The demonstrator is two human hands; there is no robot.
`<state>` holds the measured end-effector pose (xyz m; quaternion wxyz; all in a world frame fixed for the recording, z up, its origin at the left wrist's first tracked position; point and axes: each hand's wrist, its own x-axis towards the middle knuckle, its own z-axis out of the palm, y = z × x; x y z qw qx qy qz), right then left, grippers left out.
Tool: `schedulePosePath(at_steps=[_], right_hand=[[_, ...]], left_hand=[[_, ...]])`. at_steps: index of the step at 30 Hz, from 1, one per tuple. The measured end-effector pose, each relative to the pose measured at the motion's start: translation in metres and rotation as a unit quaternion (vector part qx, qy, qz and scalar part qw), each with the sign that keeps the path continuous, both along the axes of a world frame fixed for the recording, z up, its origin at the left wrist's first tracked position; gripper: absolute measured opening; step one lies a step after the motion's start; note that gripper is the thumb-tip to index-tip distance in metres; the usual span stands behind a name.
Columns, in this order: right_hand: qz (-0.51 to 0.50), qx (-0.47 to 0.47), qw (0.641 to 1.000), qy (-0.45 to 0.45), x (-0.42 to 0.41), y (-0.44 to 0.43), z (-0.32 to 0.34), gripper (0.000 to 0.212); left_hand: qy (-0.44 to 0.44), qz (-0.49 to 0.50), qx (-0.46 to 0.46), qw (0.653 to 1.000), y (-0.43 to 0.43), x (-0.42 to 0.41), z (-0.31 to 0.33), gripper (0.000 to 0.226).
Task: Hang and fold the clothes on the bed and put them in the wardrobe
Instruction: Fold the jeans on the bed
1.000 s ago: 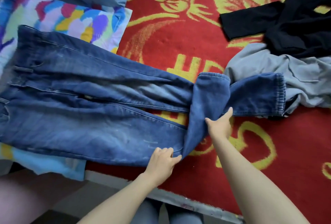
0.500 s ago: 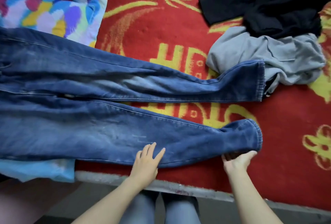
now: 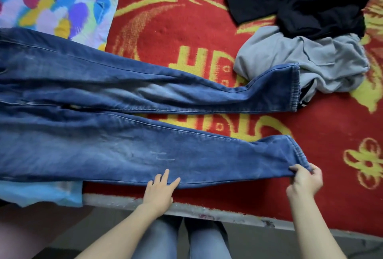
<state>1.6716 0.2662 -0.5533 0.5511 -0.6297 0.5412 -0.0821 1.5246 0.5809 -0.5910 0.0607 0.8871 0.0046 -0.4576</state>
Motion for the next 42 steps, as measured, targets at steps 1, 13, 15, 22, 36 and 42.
schedulePosePath(at_steps=[1,13,15,22,36,42], right_hand=[[-0.023,0.013,1.000,-0.017,-0.005,-0.010,0.006,0.043],[0.212,-0.017,0.925,0.316,-0.044,-0.033,-0.033,0.047],[0.300,-0.147,0.853,0.402,-0.036,-0.038,-0.030,0.060],[0.352,-0.114,0.889,0.271,0.014,-0.034,-0.030,0.043],[0.417,-0.063,0.875,0.235,0.020,-0.043,-0.049,0.060],[0.453,-0.092,0.842,0.278,-0.026,-0.067,-0.052,0.014]], left_hand=[[-0.007,0.001,-0.001,1.000,-0.001,0.001,0.001,0.062],[0.019,-0.012,0.006,1.000,-0.001,-0.006,-0.002,0.063],[0.021,-0.007,0.009,1.000,-0.003,-0.005,-0.003,0.062],[0.036,-0.011,0.016,0.999,-0.005,-0.001,0.001,0.063],[-0.013,0.020,0.058,0.998,-0.015,-0.005,0.003,0.063],[0.042,0.099,0.100,0.989,-0.023,-0.016,0.005,0.071]])
